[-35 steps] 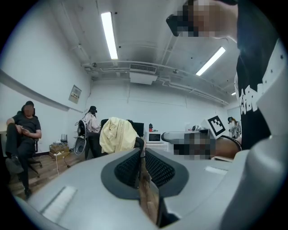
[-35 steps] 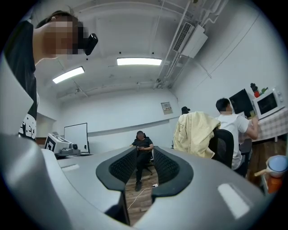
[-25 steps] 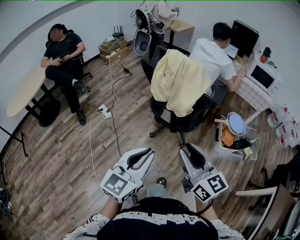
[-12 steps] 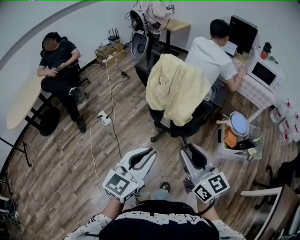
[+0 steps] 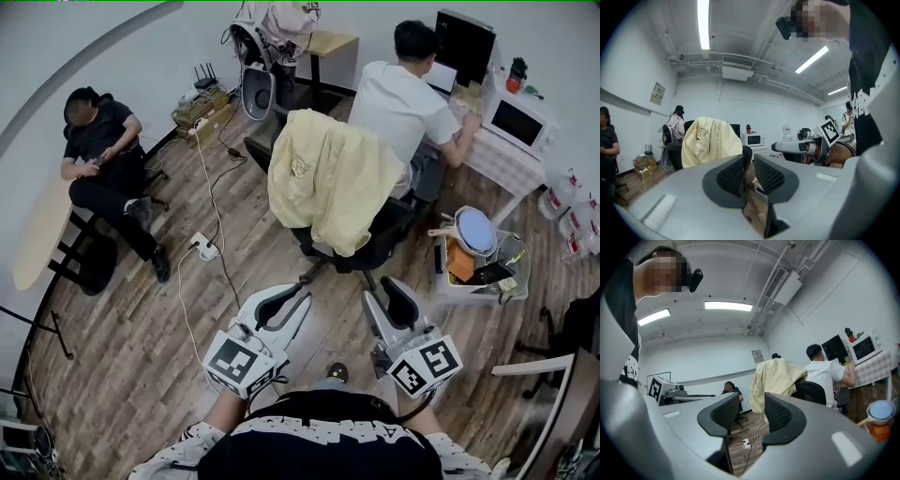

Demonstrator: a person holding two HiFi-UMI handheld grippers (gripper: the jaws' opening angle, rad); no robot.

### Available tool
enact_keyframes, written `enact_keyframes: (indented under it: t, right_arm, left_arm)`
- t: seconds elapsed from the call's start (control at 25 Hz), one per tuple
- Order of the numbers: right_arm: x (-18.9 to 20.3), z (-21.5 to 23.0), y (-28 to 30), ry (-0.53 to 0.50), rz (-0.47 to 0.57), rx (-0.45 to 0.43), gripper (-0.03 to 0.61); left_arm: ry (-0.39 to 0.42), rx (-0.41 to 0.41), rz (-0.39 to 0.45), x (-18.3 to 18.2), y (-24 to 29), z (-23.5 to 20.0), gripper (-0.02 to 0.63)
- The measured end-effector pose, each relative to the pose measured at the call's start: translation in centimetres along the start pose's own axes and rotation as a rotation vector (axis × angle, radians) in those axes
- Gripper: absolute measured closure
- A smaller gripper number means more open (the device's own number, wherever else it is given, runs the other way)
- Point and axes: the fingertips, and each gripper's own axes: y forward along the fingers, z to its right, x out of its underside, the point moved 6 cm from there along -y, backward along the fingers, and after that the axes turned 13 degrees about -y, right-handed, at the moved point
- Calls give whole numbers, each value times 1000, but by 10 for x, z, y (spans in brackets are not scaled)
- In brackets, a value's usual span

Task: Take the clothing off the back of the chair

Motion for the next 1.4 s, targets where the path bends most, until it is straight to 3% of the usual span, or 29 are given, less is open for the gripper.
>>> enact_keyframes:
  t: [0.16, 0.44, 0.8, 1.08, 1.4]
  right_arm:
    - [2, 11, 3, -2, 3, 7, 397]
    - [3, 18, 8, -6, 6, 36, 391]
    - [-5, 31, 39, 6, -1, 110, 374]
    - [-6, 33, 71, 10, -35, 171, 357]
    - [1, 36, 99, 7, -84, 257, 324]
  left_arm:
    - [60, -4, -22, 1, 13, -2, 560]
    - [55, 0, -24, -2, 25, -15, 538]
    - [55, 9, -22, -32, 51, -63, 501]
    - [73, 76, -23, -54, 73, -103, 480]
    - [90, 81, -15, -65, 92, -153, 411]
